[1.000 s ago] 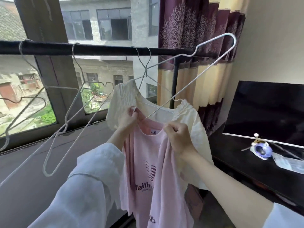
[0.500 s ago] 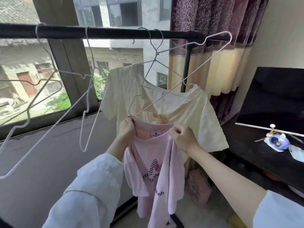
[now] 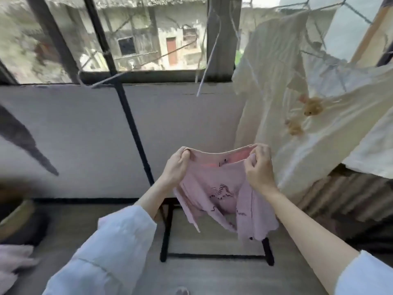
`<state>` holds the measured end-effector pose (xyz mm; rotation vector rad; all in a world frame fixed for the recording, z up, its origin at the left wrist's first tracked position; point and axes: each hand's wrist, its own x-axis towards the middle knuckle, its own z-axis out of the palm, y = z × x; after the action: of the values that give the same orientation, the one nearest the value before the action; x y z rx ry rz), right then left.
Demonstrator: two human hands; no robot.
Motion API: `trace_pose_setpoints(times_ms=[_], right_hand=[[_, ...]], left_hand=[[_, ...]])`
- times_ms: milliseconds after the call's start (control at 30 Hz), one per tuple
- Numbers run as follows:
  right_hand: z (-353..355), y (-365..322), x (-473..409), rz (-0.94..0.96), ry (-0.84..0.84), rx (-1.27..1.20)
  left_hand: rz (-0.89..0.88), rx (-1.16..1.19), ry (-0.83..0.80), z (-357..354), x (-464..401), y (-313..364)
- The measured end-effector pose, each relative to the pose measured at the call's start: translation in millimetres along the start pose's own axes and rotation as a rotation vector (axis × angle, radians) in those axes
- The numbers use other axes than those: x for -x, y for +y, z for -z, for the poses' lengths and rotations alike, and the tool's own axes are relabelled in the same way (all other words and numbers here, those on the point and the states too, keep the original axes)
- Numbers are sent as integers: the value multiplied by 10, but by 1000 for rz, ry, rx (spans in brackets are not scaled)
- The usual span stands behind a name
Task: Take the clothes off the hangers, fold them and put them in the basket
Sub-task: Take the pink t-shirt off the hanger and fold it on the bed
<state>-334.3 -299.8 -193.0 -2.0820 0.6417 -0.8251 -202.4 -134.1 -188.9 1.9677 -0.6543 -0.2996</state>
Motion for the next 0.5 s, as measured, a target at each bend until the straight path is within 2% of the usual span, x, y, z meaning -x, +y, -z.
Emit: trace_pose_setpoints(times_ms=[200, 367, 500], right_hand=[[-815, -713, 497, 194, -224, -92], [-1515, -1463, 962, 276, -675, -75], [-2222, -2199, 1439, 463, -892, -38]], left_hand=[[114, -43, 261, 1236, 992, -482], [182, -112, 608, 2330, 1865, -861], [237, -165, 850, 3252, 2675, -1139]])
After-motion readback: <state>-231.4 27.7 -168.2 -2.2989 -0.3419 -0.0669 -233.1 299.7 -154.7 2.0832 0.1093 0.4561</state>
